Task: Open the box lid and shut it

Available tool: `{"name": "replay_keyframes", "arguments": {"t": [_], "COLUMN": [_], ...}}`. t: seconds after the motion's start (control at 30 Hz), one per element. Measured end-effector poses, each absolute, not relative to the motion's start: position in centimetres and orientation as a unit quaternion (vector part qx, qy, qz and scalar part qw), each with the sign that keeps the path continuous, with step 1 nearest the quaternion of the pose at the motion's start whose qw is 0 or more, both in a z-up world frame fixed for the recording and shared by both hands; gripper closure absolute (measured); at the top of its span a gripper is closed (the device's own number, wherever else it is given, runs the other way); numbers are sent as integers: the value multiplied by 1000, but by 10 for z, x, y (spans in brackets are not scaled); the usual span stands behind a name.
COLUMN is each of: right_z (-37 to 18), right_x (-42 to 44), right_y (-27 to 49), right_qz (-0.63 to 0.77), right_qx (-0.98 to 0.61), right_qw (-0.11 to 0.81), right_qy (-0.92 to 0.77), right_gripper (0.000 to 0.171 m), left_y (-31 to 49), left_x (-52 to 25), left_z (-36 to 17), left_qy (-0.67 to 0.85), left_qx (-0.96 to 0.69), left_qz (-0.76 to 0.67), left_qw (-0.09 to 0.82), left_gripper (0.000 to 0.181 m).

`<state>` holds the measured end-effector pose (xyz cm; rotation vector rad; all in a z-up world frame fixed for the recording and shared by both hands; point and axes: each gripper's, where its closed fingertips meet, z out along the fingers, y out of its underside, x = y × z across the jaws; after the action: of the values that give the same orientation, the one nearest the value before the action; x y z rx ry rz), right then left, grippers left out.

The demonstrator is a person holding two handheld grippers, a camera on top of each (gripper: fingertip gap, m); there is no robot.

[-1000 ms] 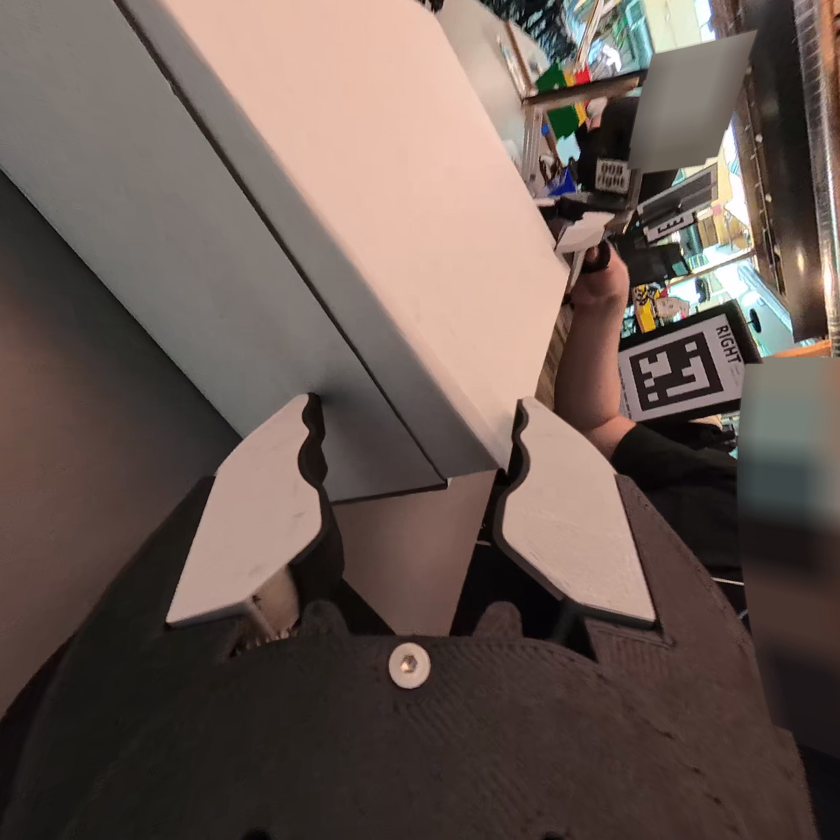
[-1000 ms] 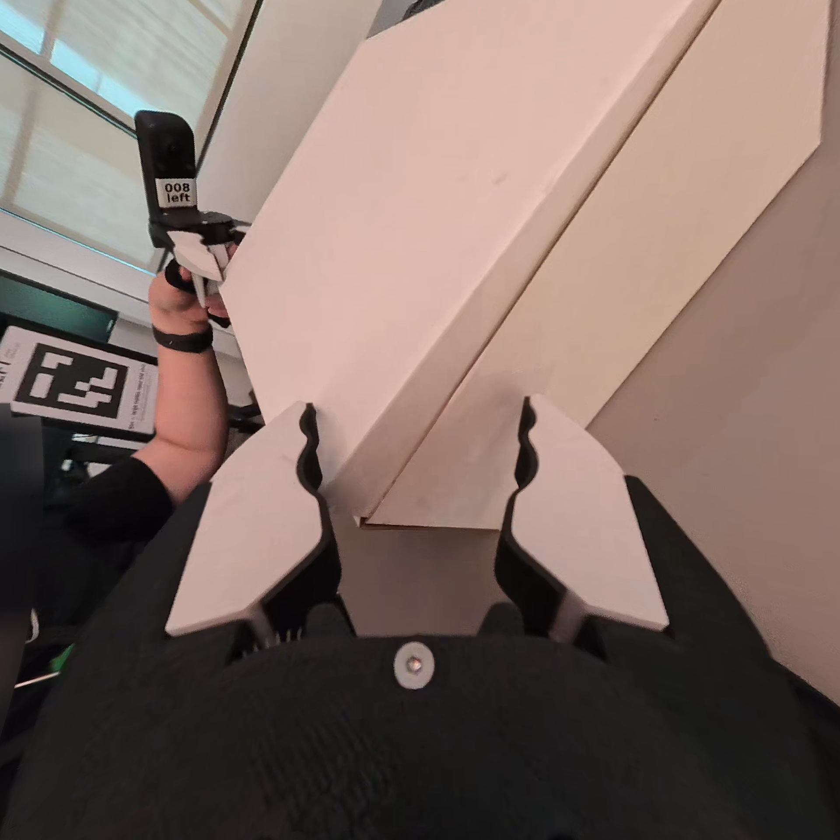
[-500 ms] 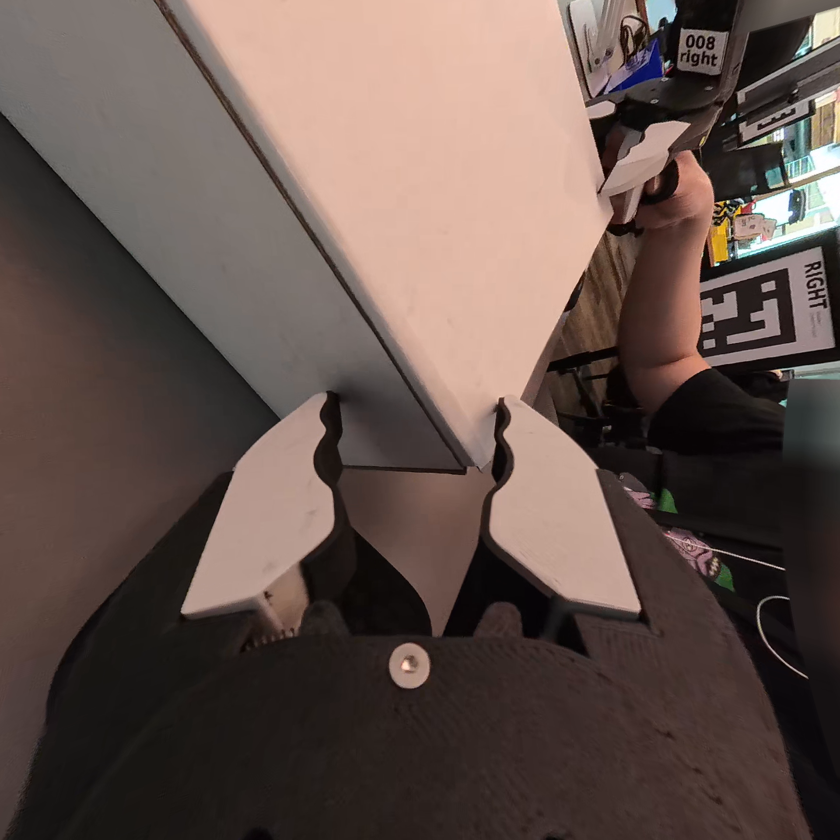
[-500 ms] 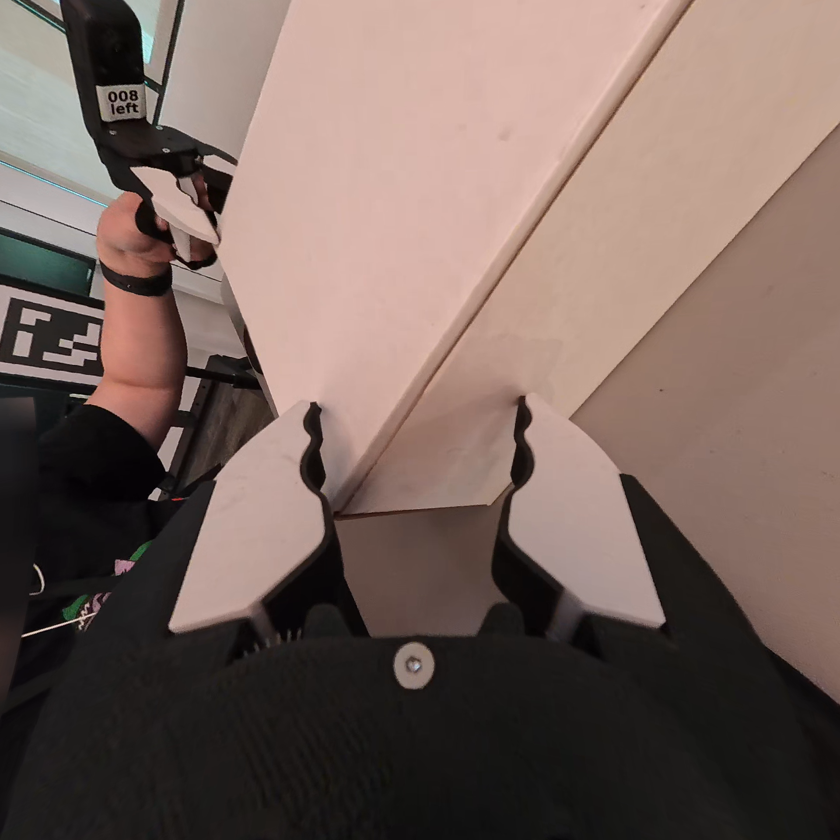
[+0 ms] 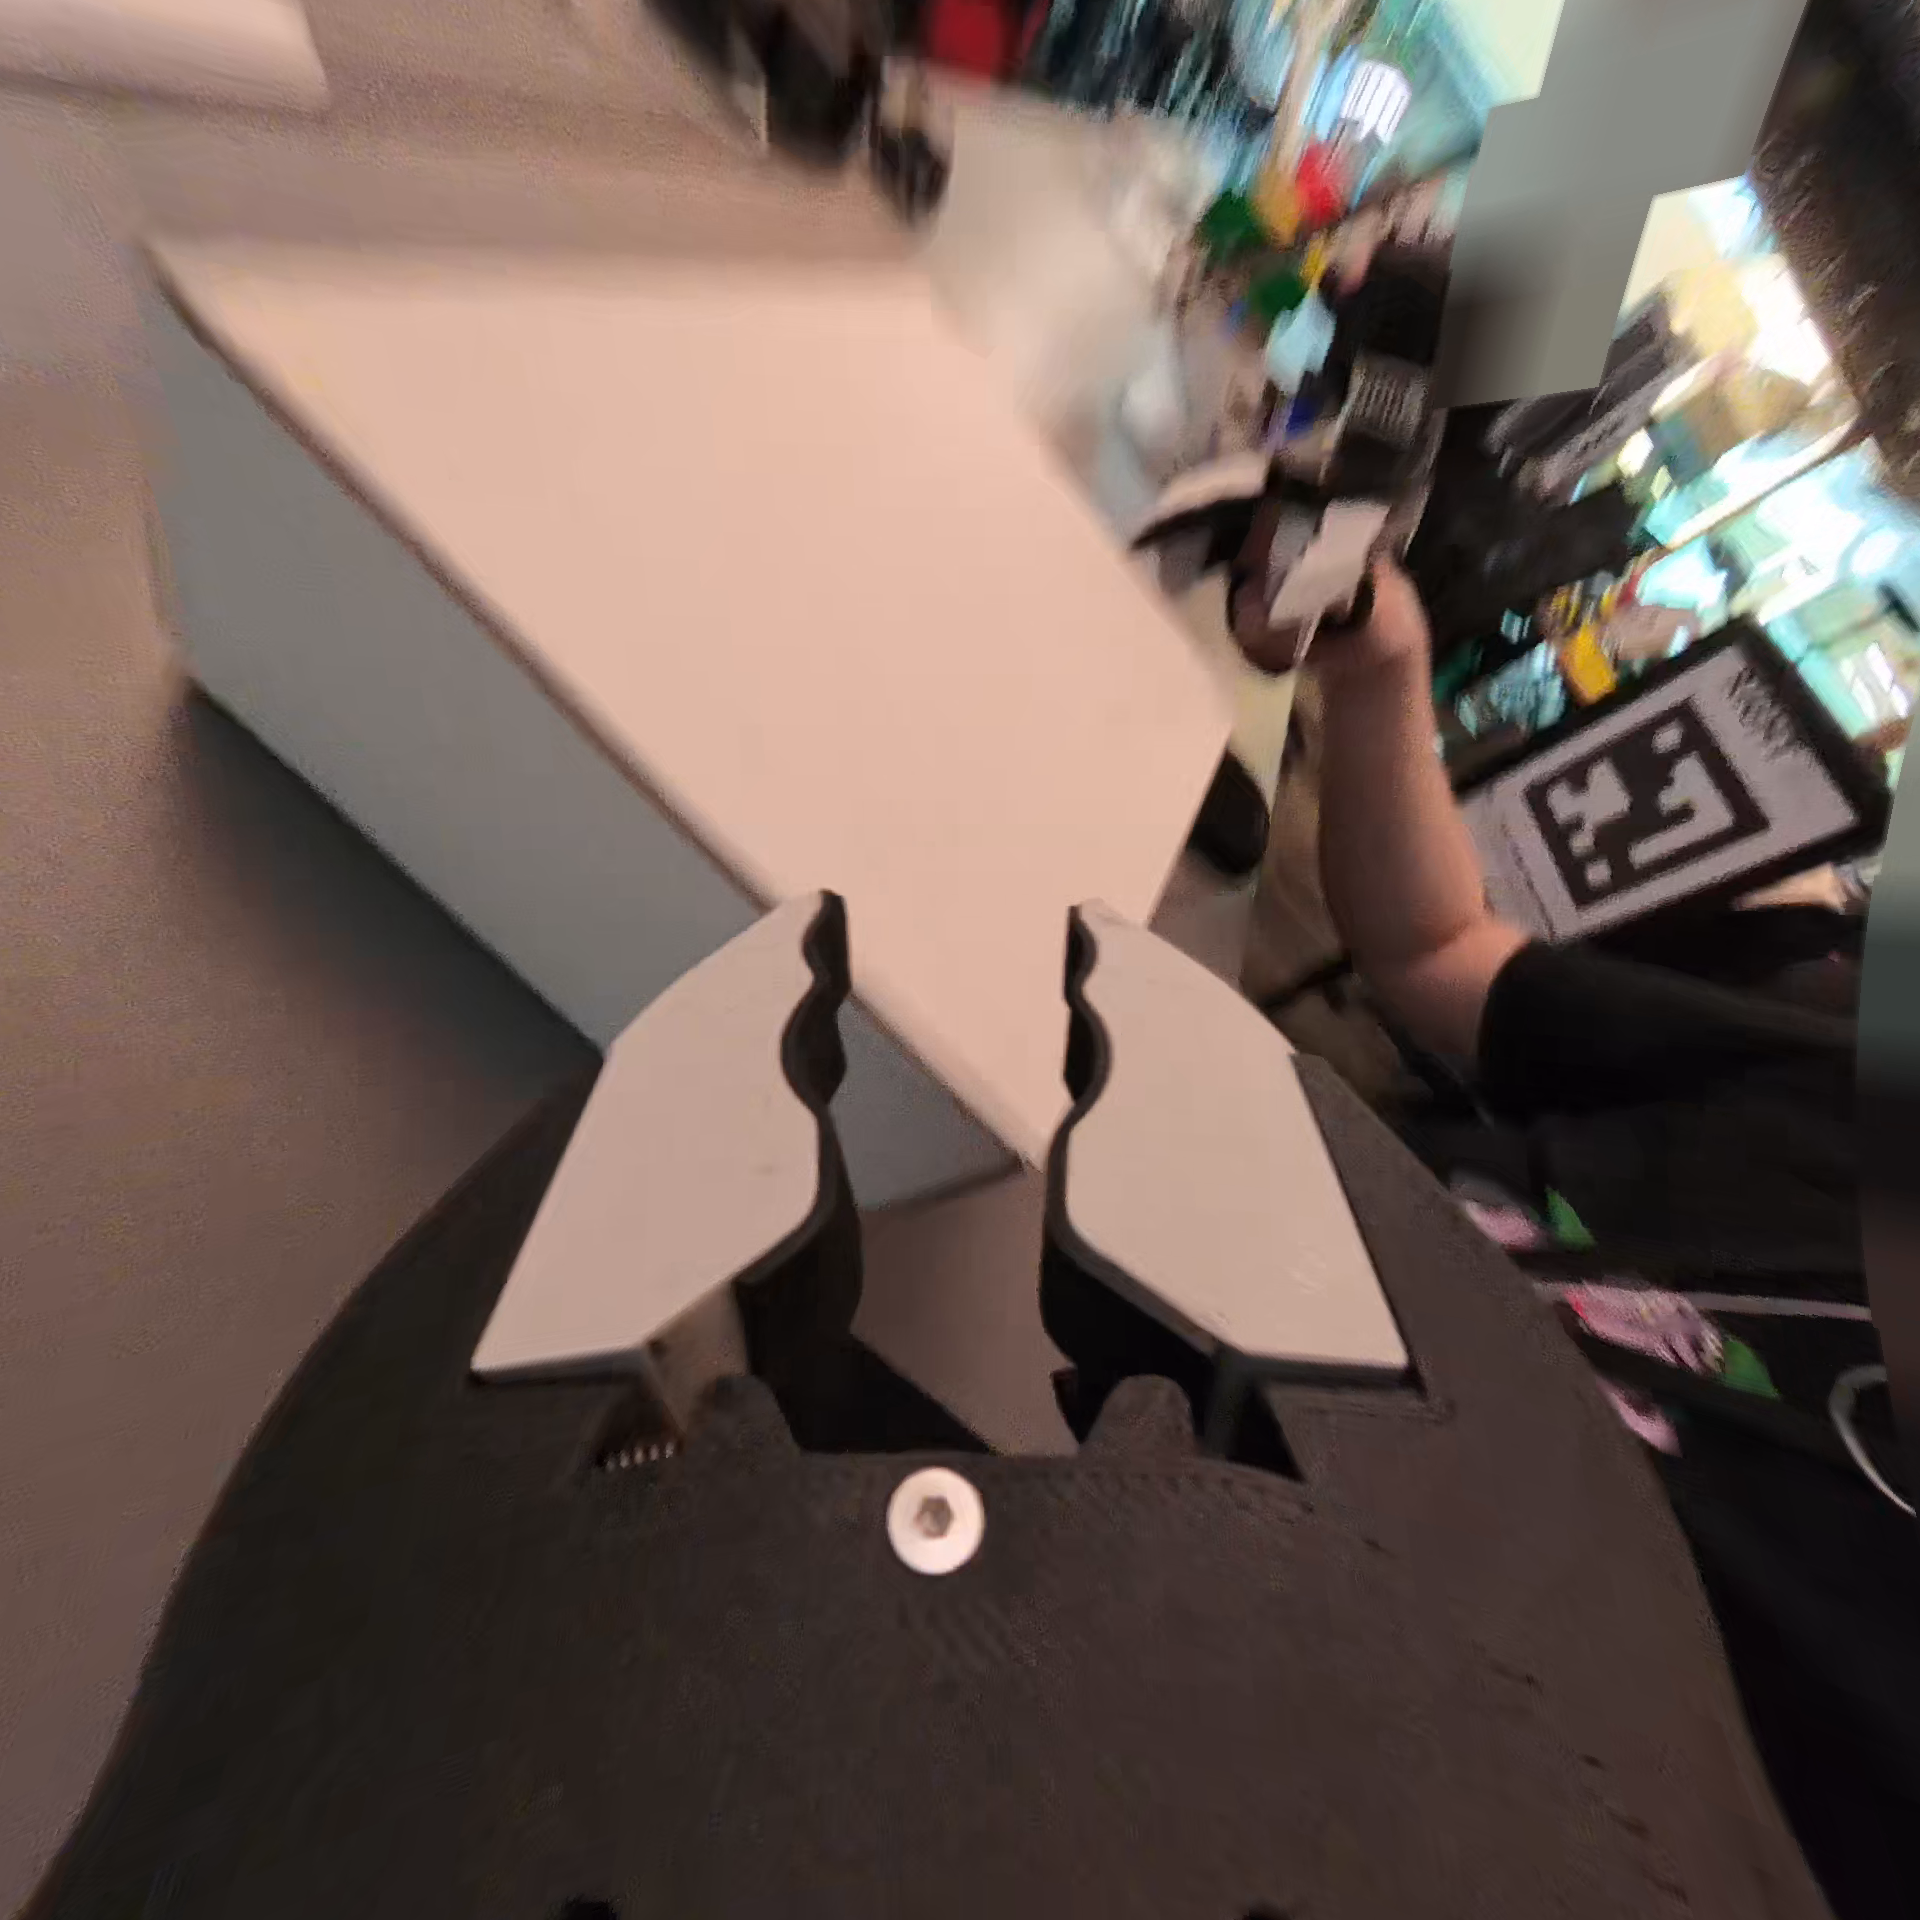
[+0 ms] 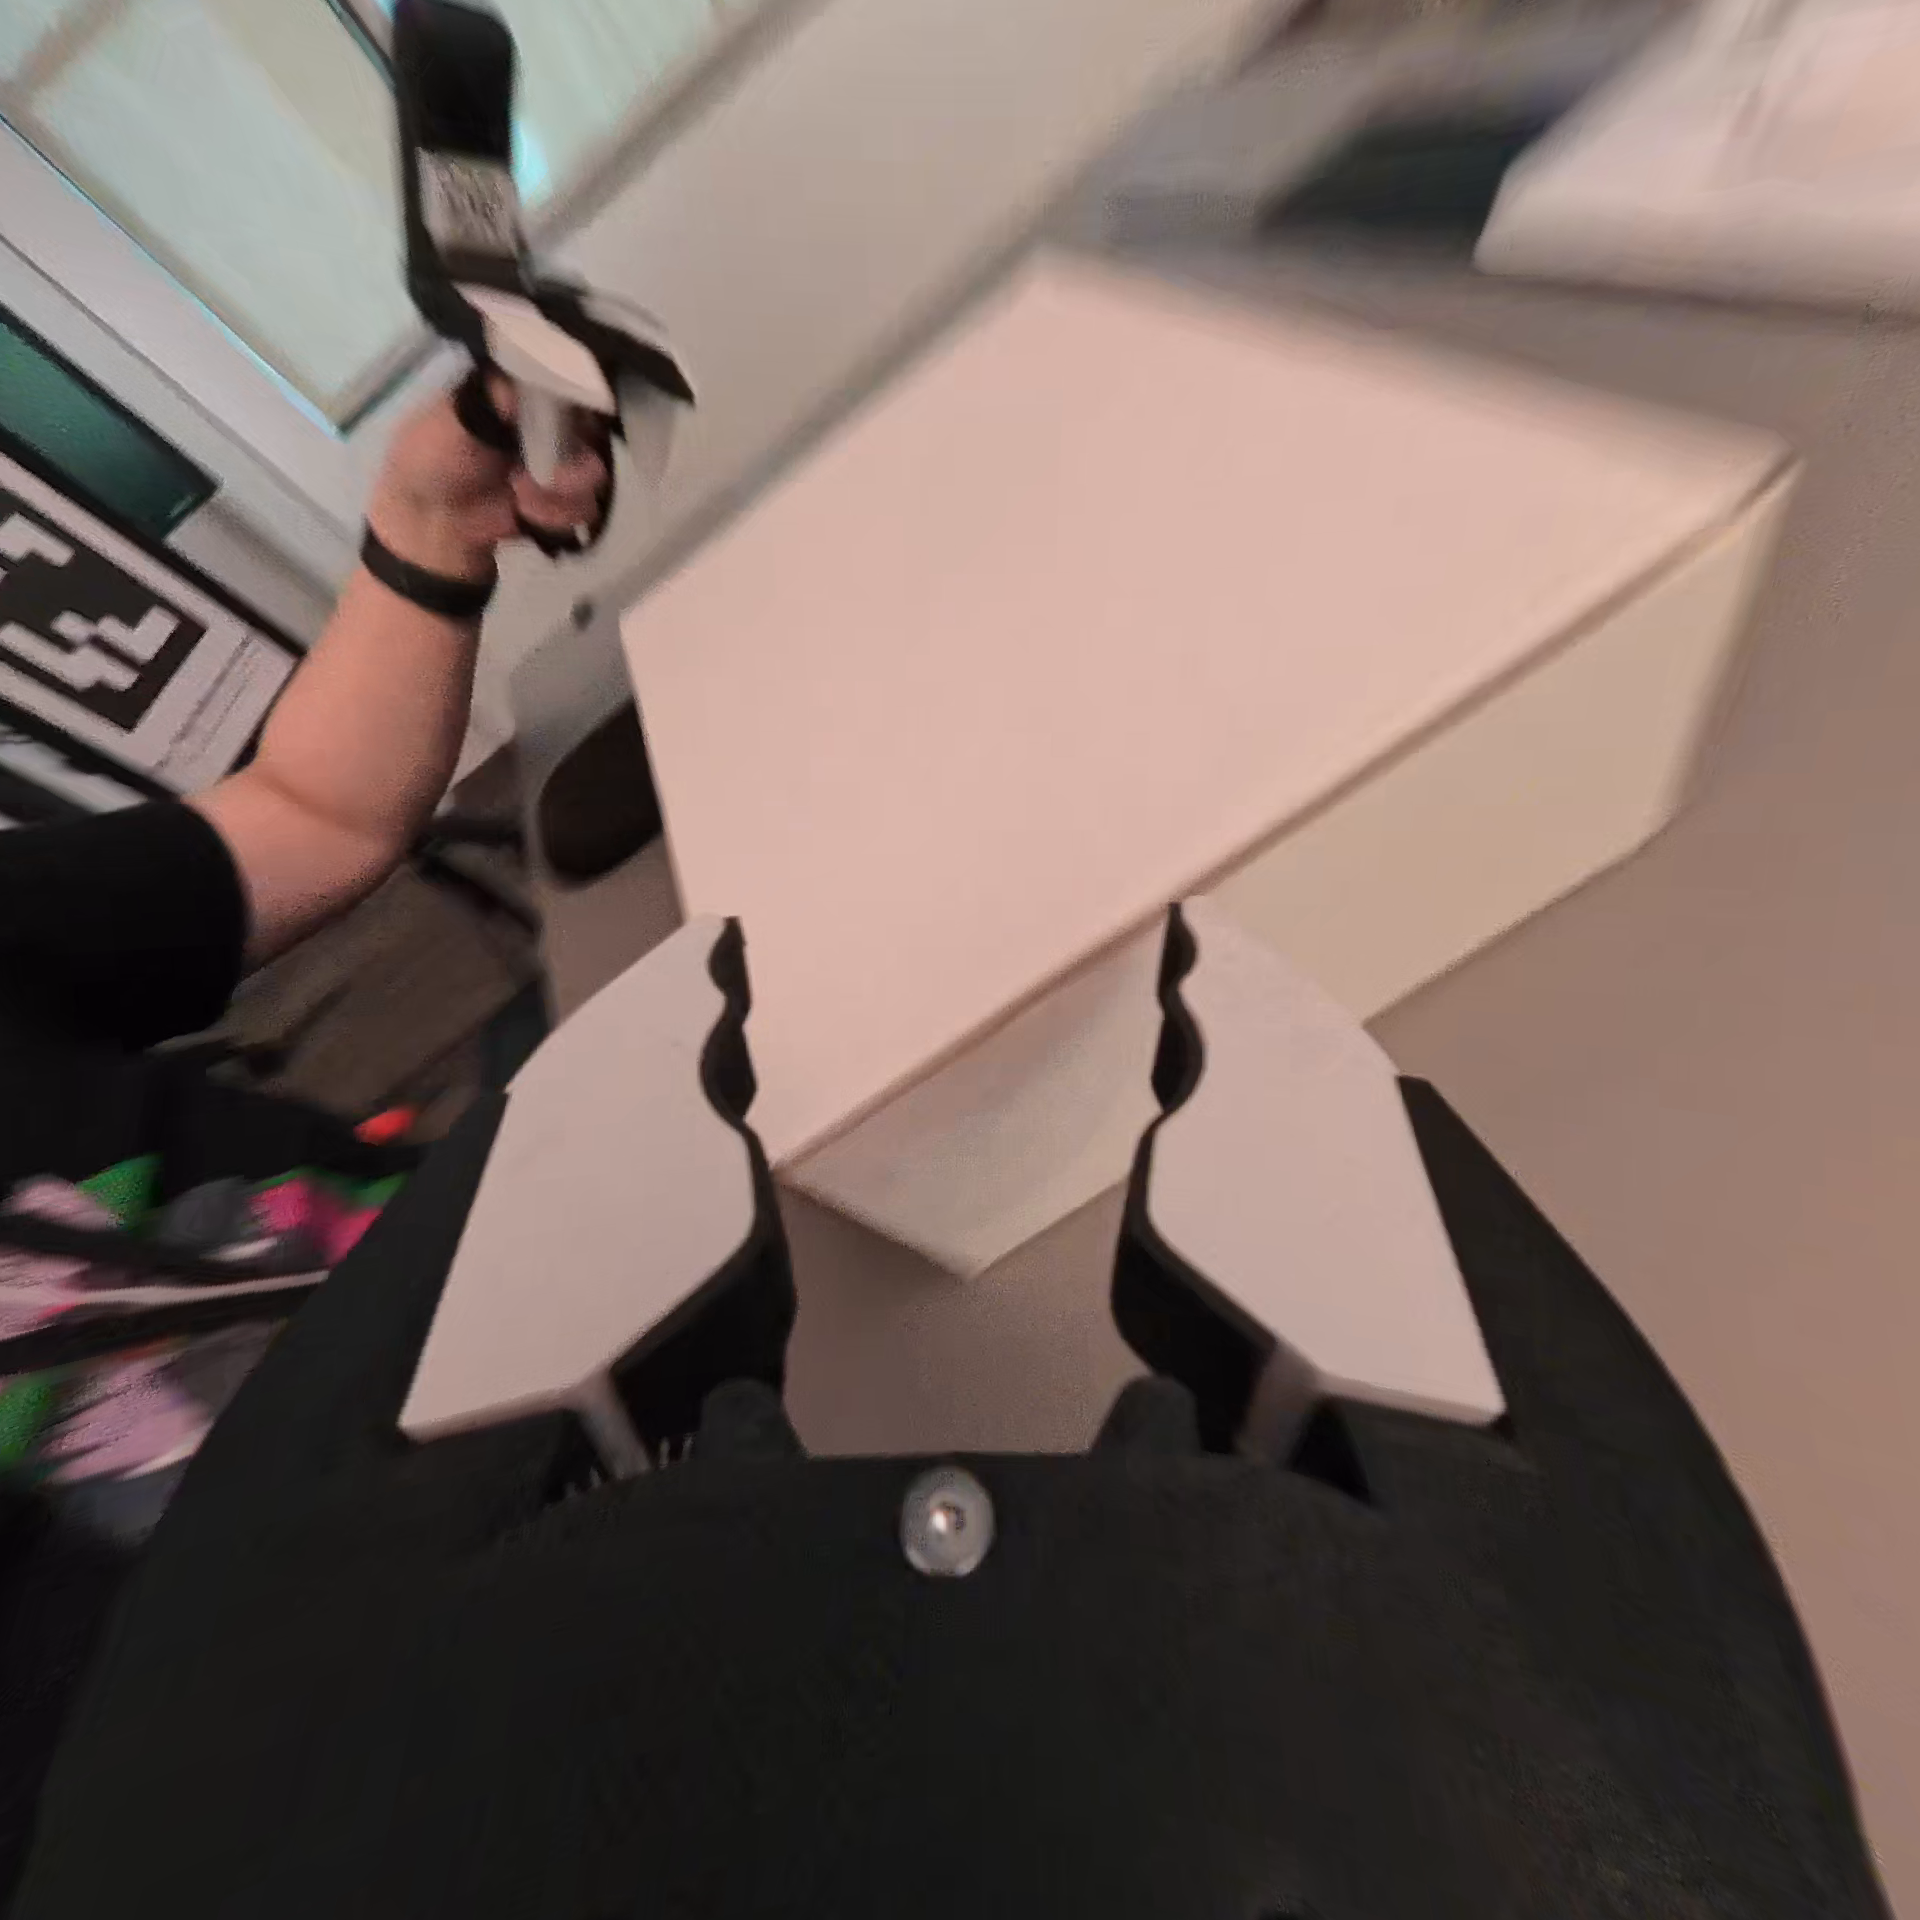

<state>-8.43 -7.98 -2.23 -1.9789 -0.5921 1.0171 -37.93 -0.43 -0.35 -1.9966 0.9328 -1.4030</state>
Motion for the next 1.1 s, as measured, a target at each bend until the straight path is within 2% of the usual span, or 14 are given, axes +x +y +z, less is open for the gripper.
{"name": "replay_keyframes", "arguments": {"t": [0.03,0.1,0.13,0.2,0.37,0.5,0.6,1.1], "right_z": [-3,24,25,2,-60,-76,-78,-77], "right_x": [-68,-23,-4,15,-11,-21,-24,-20], "right_y": [-60,-8,15,49,79,84,83,75], "right_qz": [367,228,153,54,-41,-109,-147,-70], "right_qx": [-758,-711,-704,-733,-784,-786,-770,-777], "right_qw": [483,628,661,648,558,517,513,537], "right_qy": [-239,-220,-210,-199,-269,-322,-349,-322], "right_gripper": [109,137,148,170,170,170,170,170], "left_y": [23,95,125,154,159,162,163,154], "left_x": [-386,-408,-417,-408,-347,-339,-336,-340], "left_z": [8,8,2,-15,-60,-83,-84,-76], "left_qy": [338,324,320,333,431,510,533,530], "left_qx": [-725,-733,-737,-743,-740,-712,-692,-687], "left_qz": [-500,-358,-282,-220,-153,-32,-4,-31], "left_qw": [331,478,524,537,494,481,487,496], "left_gripper": [155,166,171,181,181,181,181,181]}}
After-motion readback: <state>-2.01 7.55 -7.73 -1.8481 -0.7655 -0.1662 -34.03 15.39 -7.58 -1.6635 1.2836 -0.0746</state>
